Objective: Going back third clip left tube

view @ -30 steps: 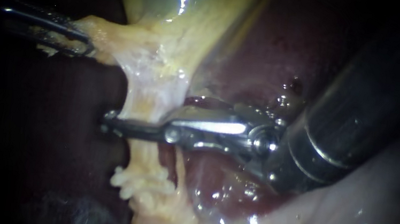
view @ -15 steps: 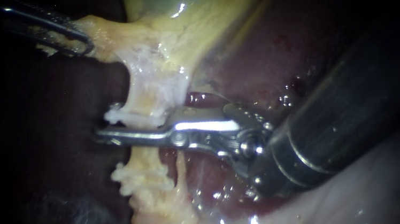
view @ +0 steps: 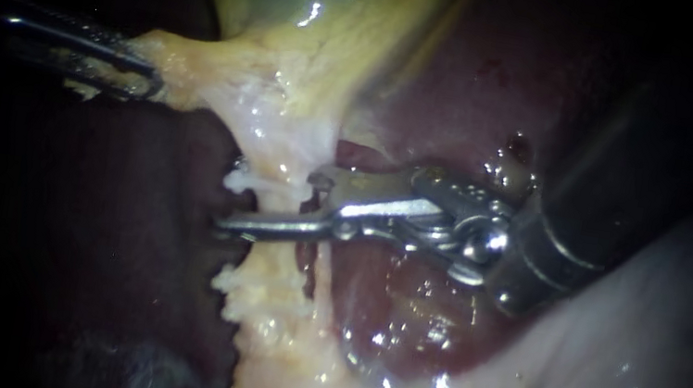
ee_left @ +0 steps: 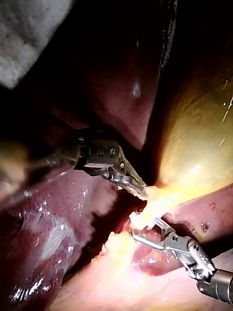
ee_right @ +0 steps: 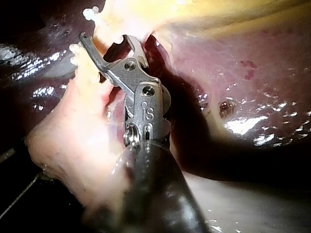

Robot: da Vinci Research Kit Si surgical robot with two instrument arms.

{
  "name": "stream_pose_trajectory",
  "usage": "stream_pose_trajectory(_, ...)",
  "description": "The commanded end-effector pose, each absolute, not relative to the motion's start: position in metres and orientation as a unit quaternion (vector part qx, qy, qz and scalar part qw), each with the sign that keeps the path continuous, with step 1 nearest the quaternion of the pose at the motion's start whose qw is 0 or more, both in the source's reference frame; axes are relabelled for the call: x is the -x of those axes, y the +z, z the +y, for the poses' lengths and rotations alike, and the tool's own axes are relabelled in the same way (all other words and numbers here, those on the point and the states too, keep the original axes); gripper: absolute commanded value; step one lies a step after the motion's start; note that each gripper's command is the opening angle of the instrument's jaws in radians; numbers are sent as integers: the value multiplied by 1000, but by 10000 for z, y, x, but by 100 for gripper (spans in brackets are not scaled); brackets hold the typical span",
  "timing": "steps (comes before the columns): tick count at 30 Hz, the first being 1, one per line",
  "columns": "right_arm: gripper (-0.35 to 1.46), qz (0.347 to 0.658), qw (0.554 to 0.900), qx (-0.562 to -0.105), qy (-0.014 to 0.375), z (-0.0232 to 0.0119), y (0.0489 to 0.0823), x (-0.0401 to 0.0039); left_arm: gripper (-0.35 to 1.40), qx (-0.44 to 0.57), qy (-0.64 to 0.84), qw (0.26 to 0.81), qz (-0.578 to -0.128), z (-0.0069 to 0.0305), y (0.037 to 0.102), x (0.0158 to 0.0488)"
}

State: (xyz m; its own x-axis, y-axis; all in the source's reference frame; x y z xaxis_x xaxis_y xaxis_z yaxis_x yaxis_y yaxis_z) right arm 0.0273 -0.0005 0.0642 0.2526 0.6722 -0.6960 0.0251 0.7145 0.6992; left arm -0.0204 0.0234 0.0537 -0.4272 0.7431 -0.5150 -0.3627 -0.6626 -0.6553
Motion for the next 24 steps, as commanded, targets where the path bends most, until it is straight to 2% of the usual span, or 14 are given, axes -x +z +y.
stream_pose_trajectory(1,49,569,732,-304,217,-4,638,-270,-35,413,812,341,-231,234,536,204)
stream_pose_trajectory(11,49,564,772,-257,143,-3,619,-212,-35,413,812,341,-232,234,536,203)
stream_pose_trajectory(17,49,567,780,-232,128,4,596,-170,-35,413,812,341,-232,234,536,203)
stream_pose_trajectory(24,49,569,782,-226,115,2,581,-147,-35,413,812,341,-232,234,536,204)
